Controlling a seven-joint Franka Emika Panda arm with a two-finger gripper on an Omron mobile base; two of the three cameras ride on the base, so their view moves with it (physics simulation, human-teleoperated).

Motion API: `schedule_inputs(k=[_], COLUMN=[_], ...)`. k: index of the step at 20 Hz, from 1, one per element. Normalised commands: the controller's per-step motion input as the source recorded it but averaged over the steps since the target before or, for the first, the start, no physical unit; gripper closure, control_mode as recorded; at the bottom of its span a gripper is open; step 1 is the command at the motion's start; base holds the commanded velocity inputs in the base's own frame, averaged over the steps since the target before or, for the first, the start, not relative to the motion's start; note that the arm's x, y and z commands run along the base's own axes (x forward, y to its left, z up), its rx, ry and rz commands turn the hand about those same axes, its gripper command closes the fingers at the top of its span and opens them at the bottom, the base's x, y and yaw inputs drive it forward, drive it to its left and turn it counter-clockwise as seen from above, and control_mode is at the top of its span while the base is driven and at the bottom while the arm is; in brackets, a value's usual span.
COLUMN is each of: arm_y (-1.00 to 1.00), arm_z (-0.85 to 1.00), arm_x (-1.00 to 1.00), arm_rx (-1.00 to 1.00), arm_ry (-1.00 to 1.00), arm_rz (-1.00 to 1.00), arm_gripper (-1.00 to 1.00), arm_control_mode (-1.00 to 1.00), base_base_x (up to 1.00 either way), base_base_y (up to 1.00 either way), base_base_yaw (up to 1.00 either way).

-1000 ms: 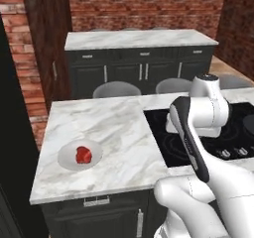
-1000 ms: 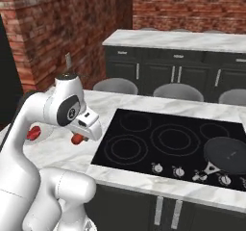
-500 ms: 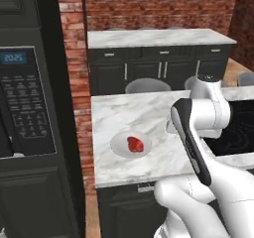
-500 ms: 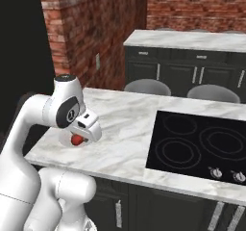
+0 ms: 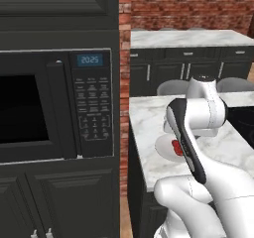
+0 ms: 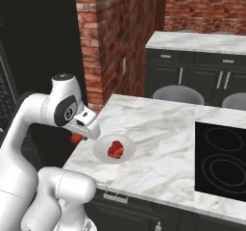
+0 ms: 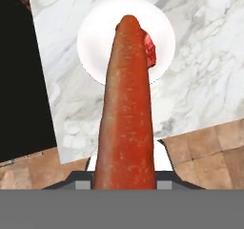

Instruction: Place the steak on the plate and place the carrot on the same plate.

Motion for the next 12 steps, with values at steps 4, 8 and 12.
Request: schedule_inputs(k=[4, 8, 12], arm_y=[-0.01, -0.34, -0.23], arm_z=[0.00, -0.12, -0.48], arm_x=[0.17, 0.26, 0.42], arm_rx=[0.00, 0.00, -0.04], arm_ry=[-0.01, 0.00, 0.00], arm_rz=[0.07, 0.18, 0.39], arm_gripper=[1.00, 1.00, 1.00], arm_control_mode=[-1.00, -1.00, -1.00], base_base_x=[0.00, 0.00, 0.00], base_base_y=[0.00, 0.00, 0.00], base_base_yaw=[0.00, 0.00, 0.00])
